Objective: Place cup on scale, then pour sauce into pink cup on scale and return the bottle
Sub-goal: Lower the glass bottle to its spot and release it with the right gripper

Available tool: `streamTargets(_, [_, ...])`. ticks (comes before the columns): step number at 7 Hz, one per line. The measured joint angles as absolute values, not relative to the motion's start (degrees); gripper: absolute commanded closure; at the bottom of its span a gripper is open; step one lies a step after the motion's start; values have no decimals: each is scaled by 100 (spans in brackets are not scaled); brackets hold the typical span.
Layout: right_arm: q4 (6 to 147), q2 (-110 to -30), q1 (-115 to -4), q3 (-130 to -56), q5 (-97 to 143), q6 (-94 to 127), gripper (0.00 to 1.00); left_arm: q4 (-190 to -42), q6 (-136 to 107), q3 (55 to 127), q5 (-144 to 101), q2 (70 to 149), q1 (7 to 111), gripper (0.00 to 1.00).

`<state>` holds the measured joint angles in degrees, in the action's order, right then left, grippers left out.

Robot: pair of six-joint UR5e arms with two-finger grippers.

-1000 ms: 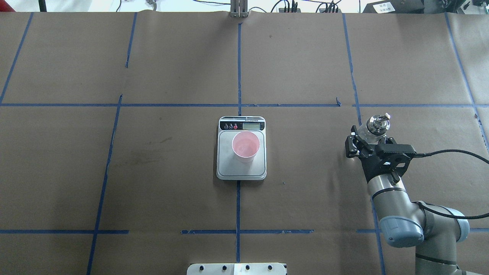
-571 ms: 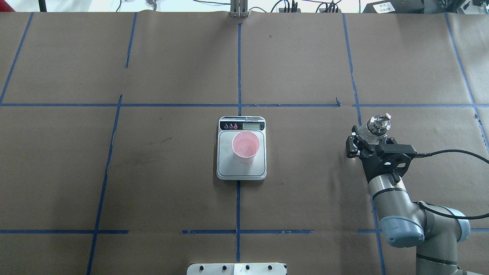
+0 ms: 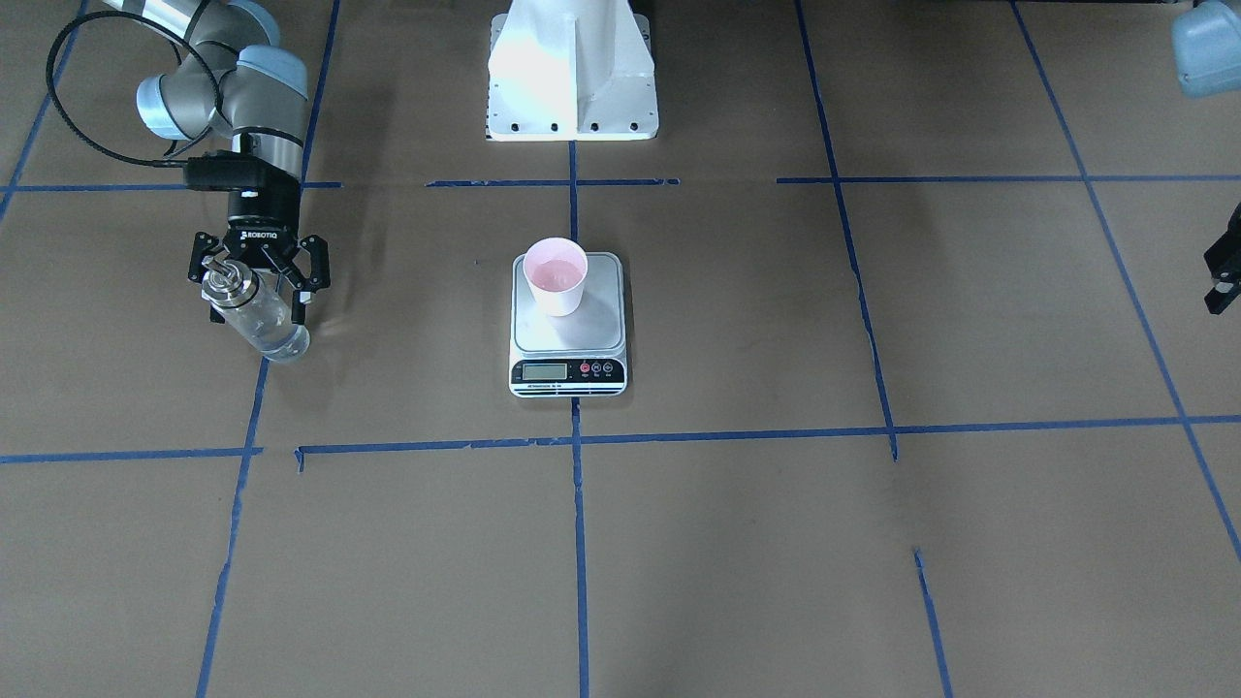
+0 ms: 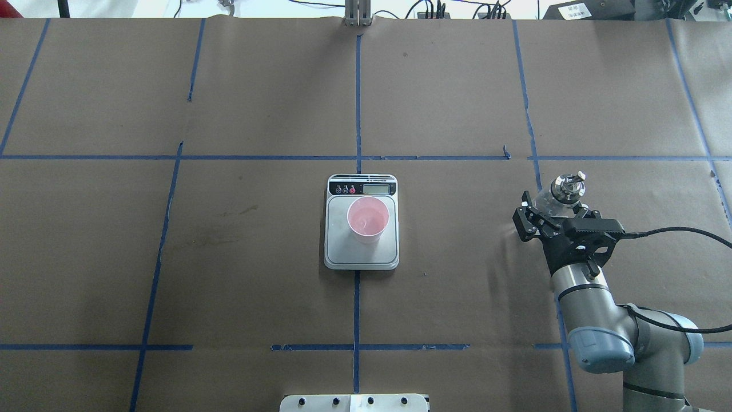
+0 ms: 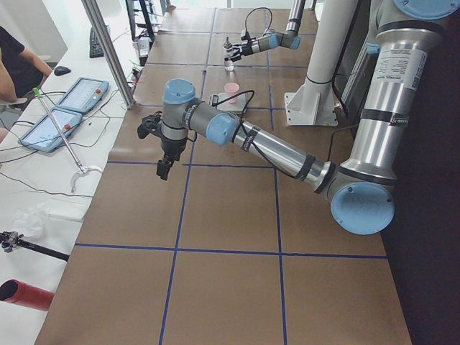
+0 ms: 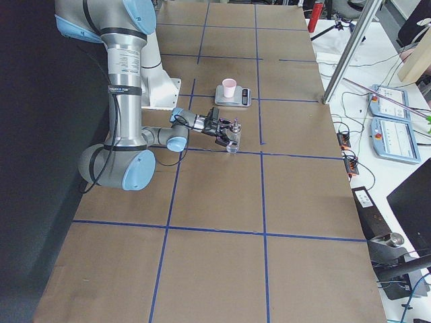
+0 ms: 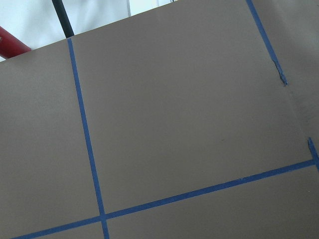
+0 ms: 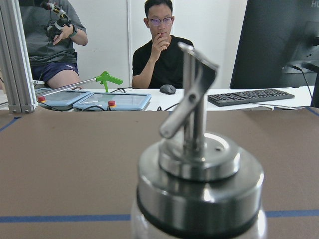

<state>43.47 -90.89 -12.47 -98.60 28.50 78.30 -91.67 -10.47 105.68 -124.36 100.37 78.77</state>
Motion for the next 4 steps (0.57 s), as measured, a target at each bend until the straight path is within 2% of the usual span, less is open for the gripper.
streamTargets(4, [4018,-9397,-489,-9874,2047,7824,0,-9169,-1079,10584,-12431,10043,7883,0])
